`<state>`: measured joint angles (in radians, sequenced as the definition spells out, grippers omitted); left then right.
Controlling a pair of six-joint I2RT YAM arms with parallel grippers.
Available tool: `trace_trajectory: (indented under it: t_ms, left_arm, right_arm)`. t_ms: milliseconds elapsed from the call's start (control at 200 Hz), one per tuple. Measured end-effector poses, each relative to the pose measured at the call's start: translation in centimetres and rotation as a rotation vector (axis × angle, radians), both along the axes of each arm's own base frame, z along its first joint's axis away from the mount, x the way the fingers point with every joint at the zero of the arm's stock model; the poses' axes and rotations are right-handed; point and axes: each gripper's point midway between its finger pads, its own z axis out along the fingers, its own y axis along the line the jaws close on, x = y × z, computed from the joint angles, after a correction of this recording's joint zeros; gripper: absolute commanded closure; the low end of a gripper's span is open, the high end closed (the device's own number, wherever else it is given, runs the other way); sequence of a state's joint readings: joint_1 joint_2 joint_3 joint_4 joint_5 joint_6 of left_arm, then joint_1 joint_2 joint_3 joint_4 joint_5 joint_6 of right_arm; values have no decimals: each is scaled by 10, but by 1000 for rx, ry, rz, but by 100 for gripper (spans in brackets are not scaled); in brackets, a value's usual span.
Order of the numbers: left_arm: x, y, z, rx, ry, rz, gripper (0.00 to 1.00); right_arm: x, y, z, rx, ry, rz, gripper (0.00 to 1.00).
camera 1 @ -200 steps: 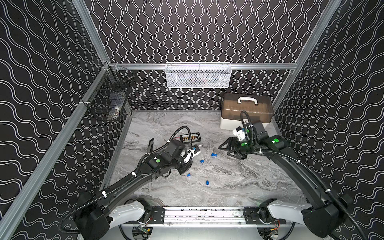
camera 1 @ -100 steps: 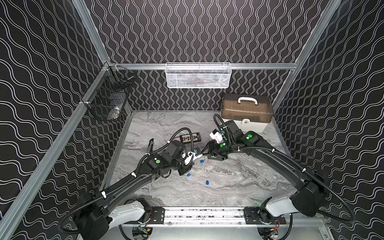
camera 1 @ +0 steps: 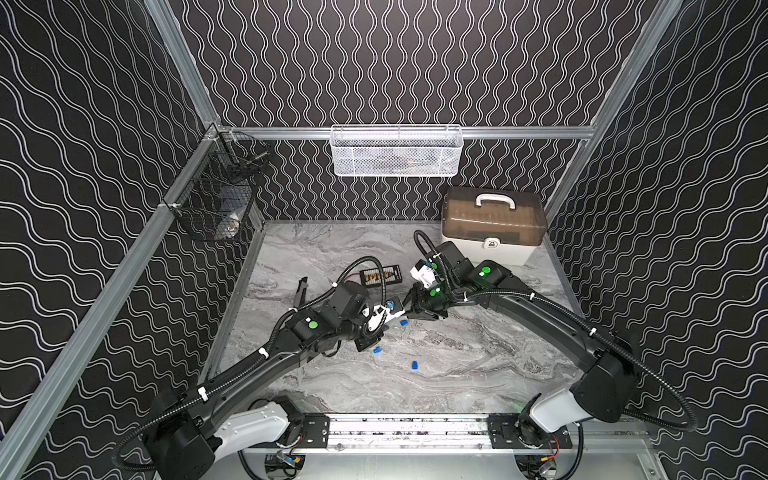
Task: Insert stoppers into test tubes
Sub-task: Pick up the test tube at the center of the board.
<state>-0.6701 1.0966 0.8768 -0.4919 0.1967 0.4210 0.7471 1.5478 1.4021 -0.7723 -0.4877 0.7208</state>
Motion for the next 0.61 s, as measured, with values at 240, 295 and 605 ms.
trace_trajectory:
  t_ms: [240,295,605]
  left_arm:
    - [0,0,0,13,-15,-13,100]
    - [0,0,0,14,-17,-14,100]
    - [0,1,-1,21,-19,-13,100]
  right_arm:
    - [-1,4,-1,2,5,13,76]
    - [-1,5,0,5,6,15,78]
    - [-4,7,1,19,13,29,86]
